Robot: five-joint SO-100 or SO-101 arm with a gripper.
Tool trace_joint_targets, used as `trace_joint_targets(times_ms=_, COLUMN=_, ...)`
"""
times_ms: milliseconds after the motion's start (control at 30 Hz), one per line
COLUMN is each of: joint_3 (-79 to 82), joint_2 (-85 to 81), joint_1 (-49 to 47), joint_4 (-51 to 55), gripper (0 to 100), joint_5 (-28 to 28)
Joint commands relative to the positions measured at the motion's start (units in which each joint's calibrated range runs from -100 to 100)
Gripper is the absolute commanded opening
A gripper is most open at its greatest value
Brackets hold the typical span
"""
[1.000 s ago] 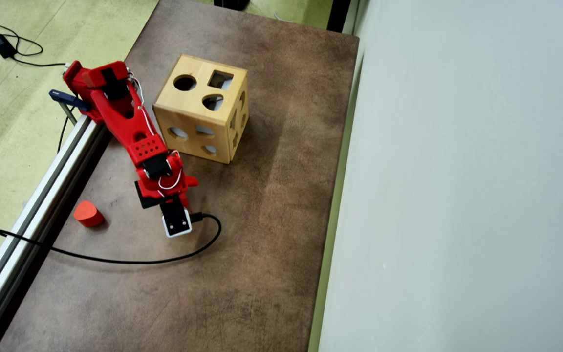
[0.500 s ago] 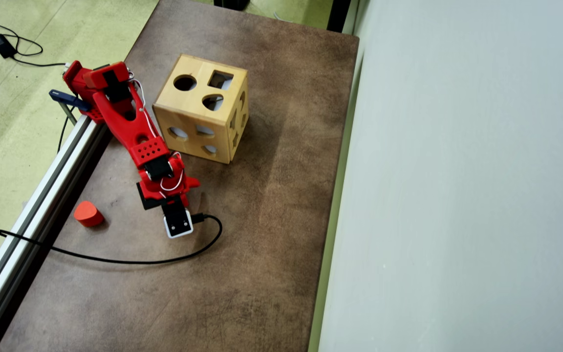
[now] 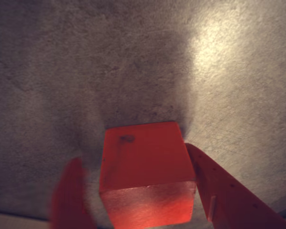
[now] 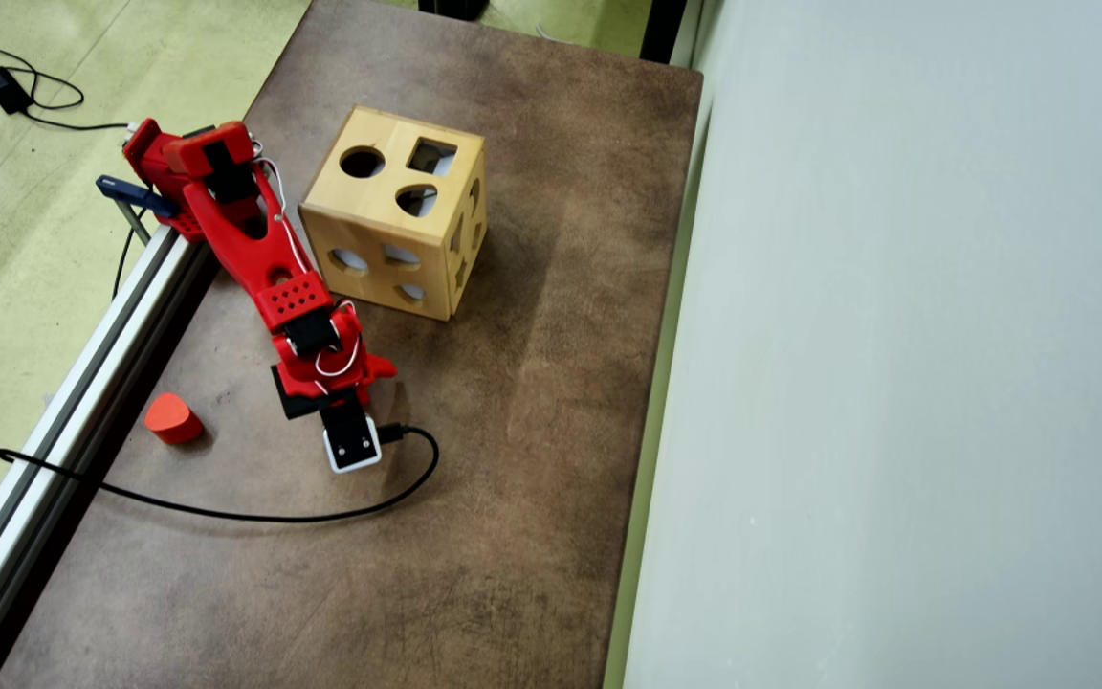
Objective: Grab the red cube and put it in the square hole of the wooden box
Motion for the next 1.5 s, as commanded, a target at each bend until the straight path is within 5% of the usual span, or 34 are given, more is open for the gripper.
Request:
trace_joint_targets(times_ms=0, joint_3=-1.4, joint_2=-1.0, joint_1=-1.0, joint_4=-0.7, gripper=13, joint_5=-0.1)
trace_joint_targets(times_ms=133, joint_3=-1.4, joint_2=-1.0, joint_1=-1.0, joint_4=-0.7, gripper=1, joint_5=-0.1)
trace_joint_targets(times_ms=400, joint_3=-1.4, joint_2=-2.8, joint_1=-0.1, joint_4=1.8, gripper=2, joint_5=-0.8)
trace_joint_targets(times_ms=833, joint_3=-2.3, joint_2=-28.8, joint_1=0.7, joint_4=24.4, gripper=2, joint_5=-10.4)
trace_joint_targets(times_ms=1133, joint_3=-1.5, joint_2=-49.8, joint_1=-0.5, joint_4=25.9, gripper=2, joint_5=-23.5)
trace_joint_targets(times_ms=1467, joint_3=-1.3, joint_2=-60.2, joint_1=-14.3, joint_4=26.2, gripper=2, joint_5=-37.8)
